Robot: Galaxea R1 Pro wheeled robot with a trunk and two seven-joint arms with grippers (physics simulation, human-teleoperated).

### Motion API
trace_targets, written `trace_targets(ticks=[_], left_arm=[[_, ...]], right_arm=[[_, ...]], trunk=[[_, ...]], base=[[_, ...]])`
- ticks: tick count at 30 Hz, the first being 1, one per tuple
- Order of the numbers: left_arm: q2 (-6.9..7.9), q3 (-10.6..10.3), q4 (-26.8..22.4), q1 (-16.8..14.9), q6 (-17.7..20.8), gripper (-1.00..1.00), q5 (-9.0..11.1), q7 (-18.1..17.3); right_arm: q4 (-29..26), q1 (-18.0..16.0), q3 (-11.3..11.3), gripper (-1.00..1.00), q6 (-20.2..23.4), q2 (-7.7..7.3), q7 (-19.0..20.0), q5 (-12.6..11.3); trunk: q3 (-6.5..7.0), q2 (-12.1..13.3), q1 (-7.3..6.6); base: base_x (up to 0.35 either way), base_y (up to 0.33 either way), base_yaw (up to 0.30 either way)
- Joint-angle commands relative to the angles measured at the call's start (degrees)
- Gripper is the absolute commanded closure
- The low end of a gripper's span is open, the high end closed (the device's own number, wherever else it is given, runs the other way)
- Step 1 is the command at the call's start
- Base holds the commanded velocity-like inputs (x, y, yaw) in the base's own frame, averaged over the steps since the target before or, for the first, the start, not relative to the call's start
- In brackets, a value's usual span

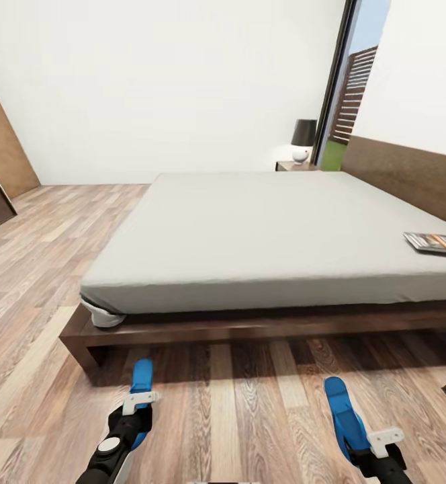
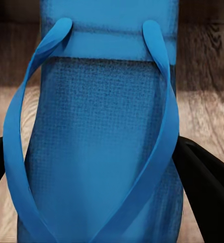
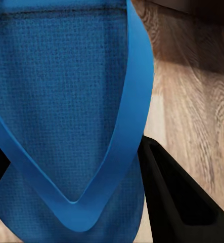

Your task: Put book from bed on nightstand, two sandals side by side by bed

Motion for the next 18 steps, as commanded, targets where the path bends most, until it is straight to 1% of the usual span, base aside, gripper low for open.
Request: trace_targets(ticks=[1, 3, 4, 8, 11, 12, 14, 15, 17, 18], left_arm=[[0.01, -0.2, -0.1, 0.0, 0.3, 1.00, 0.2, 0.4], [0.00, -0.3, 0.0, 0.0, 0.3, 1.00, 0.2, 0.4], [-0.06, -0.6, 2.2, 0.0, 0.3, 1.00, -0.1, 0.4], [-0.10, -0.8, 3.5, 0.0, 0.2, 1.00, -0.2, 0.4], [-0.07, -0.8, 3.7, -0.1, 0.2, 1.00, -0.2, 0.4], [-0.05, -0.8, 3.6, -0.1, 0.2, 1.00, -0.2, 0.4], [-0.06, -0.7, 3.6, -0.1, 0.3, 1.00, -0.2, 0.4], [-0.08, -0.7, 3.6, -0.1, 0.2, 1.00, -0.2, 0.4], [-0.09, -0.7, 3.6, -0.1, 0.2, 1.00, -0.2, 0.4], [-0.10, -0.7, 3.6, -0.1, 0.2, 1.00, -0.2, 0.4]], right_arm=[[0.0, 0.0, -0.4, 1.00, -0.1, 0.04, 0.3, 0.4], [0.0, 0.0, -0.4, 1.00, -0.1, 0.05, 0.2, 0.4], [0.0, 0.0, -0.4, 1.00, 0.1, 0.05, 0.0, 0.4], [0.0, 0.0, -0.4, 1.00, -0.1, 0.05, 0.1, 0.4], [1.5, 0.0, -0.4, 1.00, -1.3, -0.80, 0.4, 0.8], [2.0, 0.0, -0.3, 1.00, -1.5, -1.37, 0.4, 0.8], [4.0, 0.0, -0.3, 1.00, -3.1, -3.34, 0.3, 0.8], [6.4, 0.0, -0.3, 1.00, -5.7, -4.81, 0.3, 0.6], [10.2, 0.0, -0.4, 1.00, -9.8, -6.16, 0.3, 0.5], [11.4, 0.0, -0.4, 1.00, -10.8, -6.50, 0.2, 0.4]], trunk=[[-0.02, 0.0, -0.01], [0.02, 0.0, -0.01], [0.02, 0.0, -0.01], [0.03, 0.0, -0.01], [0.03, 0.0, -0.01], [0.03, 0.0, -0.01], [0.03, 0.0, -0.01], [0.03, 0.0, -0.01], [0.03, 0.0, -0.01], [0.03, 0.0, -0.01]], base=[[0.005, 0.000, 0.124], [0.029, 0.000, 0.081], [0.036, 0.000, 0.011], [0.011, 0.000, 0.003], [0.000, 0.000, 0.000], [0.000, 0.000, 0.000], [0.000, 0.000, 0.000], [0.000, 0.000, 0.000], [0.000, 0.000, 0.000], [0.000, 0.000, 0.000]])
